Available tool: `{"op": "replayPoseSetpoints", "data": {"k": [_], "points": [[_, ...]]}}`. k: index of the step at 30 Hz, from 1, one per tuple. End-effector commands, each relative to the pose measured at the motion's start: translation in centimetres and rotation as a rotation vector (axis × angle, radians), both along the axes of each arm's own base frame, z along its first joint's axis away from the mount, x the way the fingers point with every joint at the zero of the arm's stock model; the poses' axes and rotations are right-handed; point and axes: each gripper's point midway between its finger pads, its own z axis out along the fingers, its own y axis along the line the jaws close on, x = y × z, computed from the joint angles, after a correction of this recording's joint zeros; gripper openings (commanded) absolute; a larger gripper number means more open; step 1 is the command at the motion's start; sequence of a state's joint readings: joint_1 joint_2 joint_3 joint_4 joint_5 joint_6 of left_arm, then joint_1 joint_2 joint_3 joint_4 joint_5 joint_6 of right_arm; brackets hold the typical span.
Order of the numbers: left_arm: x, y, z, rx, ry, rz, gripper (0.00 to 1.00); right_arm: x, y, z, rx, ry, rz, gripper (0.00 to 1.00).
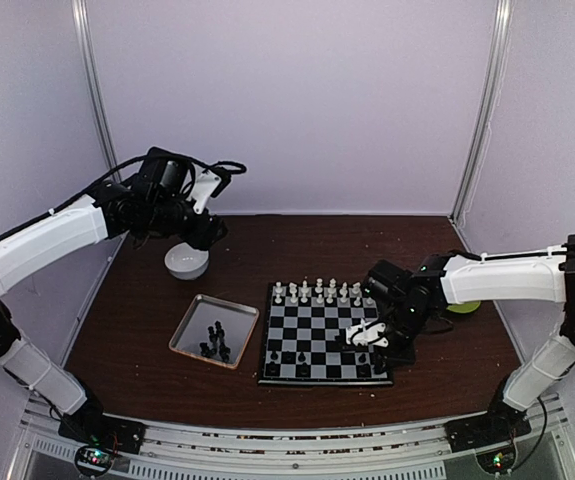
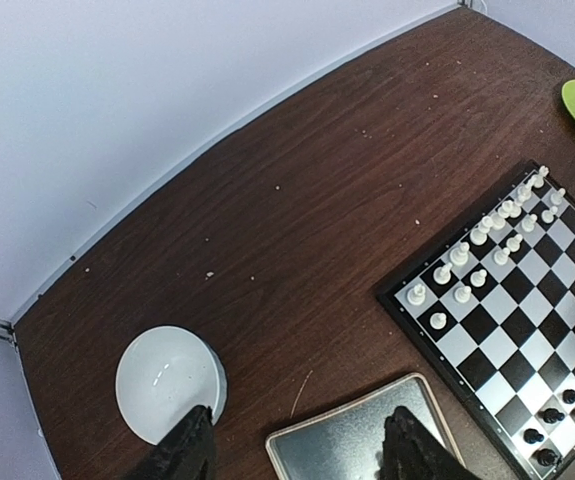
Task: Set up the chess pieces on the board
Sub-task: Place the rook at a8, then pick up the queen from the storage box.
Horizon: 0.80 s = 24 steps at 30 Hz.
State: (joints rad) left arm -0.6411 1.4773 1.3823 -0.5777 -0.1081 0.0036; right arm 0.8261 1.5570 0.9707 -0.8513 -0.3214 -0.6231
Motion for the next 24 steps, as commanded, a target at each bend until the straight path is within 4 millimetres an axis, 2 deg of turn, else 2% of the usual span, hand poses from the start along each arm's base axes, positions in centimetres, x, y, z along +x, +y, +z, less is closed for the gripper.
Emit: {"op": "replayPoseSetpoints", "data": {"k": [1, 4, 8, 12, 16, 17, 18, 19, 20, 21, 23, 24], "points": [[0.6, -0.2, 1.2, -0.009, -0.029, -0.007, 0.59, -0.8, 0.1, 2.9, 0.049, -0.001, 0.020, 0.23], [0.8, 0.1, 1.2, 0.008, -0.037, 0.006, 0.59, -0.6, 0.0, 4.9, 0.082, -0.027, 0.024, 0.24], [1.4, 1.0, 0.4, 0.063, -0.051, 0.049, 0.60, 1.0, -0.1, 7.6, 0.150, -0.094, -0.018, 0.25], [1.5, 1.2, 0.5, 0.077, -0.024, 0.063, 0.60, 4.1, -1.1, 11.8, 0.210, -0.181, -0.092, 0.25], [1.4, 2.2, 1.1, 0.085, -0.004, 0.112, 0.62, 9.1, -2.4, 18.2, 0.301, -0.343, -0.240, 0.30], [1.4, 2.5, 1.4, 0.069, 0.006, 0.123, 0.90, 10.5, -2.9, 20.0, 0.313, -0.404, -0.291, 0.32], [1.4, 2.8, 1.9, 0.046, 0.012, 0.128, 0.97, 11.6, -3.6, 21.8, 0.317, -0.464, -0.340, 0.34], [1.3, 3.2, 2.3, 0.032, 0.014, 0.137, 0.98, 12.5, -4.2, 23.8, 0.332, -0.524, -0.384, 0.36], [1.2, 3.6, 2.7, 0.029, 0.009, 0.152, 0.98, 13.4, -4.8, 25.6, 0.359, -0.583, -0.438, 0.42], [1.2, 4.2, 3.1, 0.032, 0.000, 0.174, 0.98, 14.2, -5.5, 27.2, 0.387, -0.643, -0.499, 0.53], [1.1, 5.4, 3.7, 0.054, -0.025, 0.218, 0.98, 16.2, -7.7, 29.6, 0.437, -0.774, -0.665, 0.93], [1.0, 5.8, 4.2, 0.062, -0.045, 0.224, 0.98, 16.9, -8.7, 30.1, 0.462, -0.817, -0.739, 1.00]]}}
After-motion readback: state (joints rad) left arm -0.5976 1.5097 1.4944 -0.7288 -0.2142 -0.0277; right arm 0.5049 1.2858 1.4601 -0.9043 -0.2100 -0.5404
